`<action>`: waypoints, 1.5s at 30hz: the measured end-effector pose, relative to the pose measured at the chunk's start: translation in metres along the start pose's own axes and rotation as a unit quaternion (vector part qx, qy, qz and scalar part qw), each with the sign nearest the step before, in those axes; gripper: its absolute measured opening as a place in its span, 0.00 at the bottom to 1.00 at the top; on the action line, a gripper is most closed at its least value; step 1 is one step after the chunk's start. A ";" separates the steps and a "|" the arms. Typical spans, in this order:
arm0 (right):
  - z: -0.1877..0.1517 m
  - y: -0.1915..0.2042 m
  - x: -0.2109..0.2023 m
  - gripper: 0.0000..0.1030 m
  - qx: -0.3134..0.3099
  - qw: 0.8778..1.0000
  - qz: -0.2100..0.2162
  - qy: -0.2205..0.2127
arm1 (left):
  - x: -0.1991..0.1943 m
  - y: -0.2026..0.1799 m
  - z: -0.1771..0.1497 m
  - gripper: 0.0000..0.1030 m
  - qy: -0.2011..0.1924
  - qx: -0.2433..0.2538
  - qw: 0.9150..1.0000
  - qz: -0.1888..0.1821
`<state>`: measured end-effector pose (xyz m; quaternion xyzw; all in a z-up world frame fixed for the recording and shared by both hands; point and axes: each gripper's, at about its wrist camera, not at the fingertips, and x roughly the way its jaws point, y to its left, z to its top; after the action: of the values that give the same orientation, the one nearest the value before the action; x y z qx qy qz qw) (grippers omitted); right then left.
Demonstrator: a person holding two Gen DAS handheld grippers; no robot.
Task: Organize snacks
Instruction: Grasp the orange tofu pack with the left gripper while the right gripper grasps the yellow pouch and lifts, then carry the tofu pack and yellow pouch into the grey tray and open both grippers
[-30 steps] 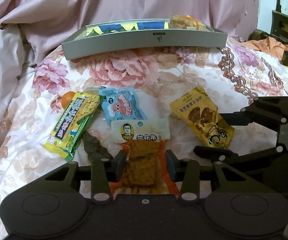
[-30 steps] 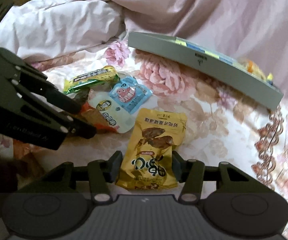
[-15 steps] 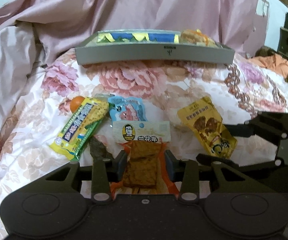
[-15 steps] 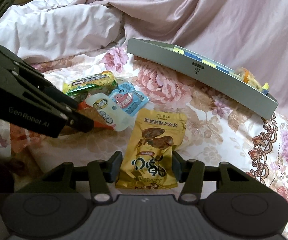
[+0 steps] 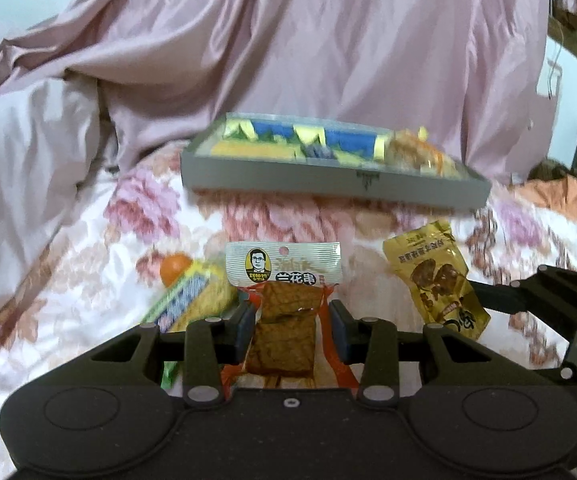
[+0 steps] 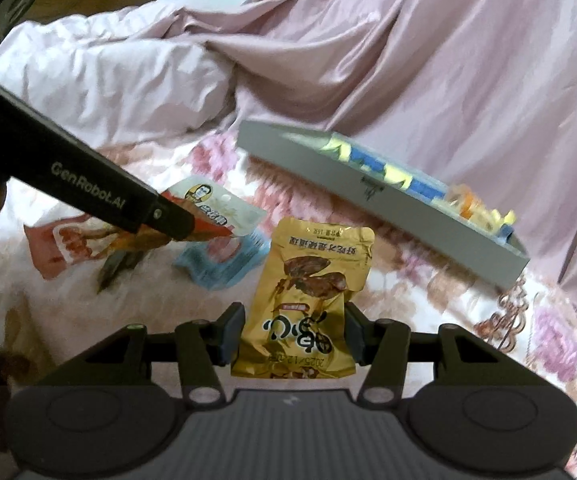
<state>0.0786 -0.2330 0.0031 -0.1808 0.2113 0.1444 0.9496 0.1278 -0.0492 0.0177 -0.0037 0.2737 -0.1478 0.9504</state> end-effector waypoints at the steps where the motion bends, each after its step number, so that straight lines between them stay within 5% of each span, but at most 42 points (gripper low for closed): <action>1: 0.004 -0.003 0.000 0.55 0.002 1.000 -0.004 -0.007 | 0.001 0.000 0.005 0.41 -0.008 -0.003 1.000 0.000; 15: 0.064 -0.067 0.031 0.56 0.023 0.995 -0.061 -0.075 | 0.042 0.000 0.098 0.41 -0.097 -0.038 0.995 0.007; 25: 0.104 -0.105 0.076 0.56 0.012 0.992 -0.078 -0.094 | 0.106 -0.001 0.154 0.41 -0.119 -0.049 0.991 0.023; 43: 0.104 -0.120 0.135 0.56 0.033 0.995 -0.063 -0.066 | 0.167 0.002 0.149 0.41 -0.081 -0.056 0.995 0.024; 45: 0.103 -0.120 0.138 0.56 0.036 0.996 -0.060 -0.063 | 0.169 0.003 0.147 0.33 -0.078 -0.058 0.995 0.018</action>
<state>0.2767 -0.2708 0.0614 -0.1493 0.1450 0.0907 0.9739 0.3413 -0.1046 0.0547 -0.0649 0.2069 -0.1137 0.9696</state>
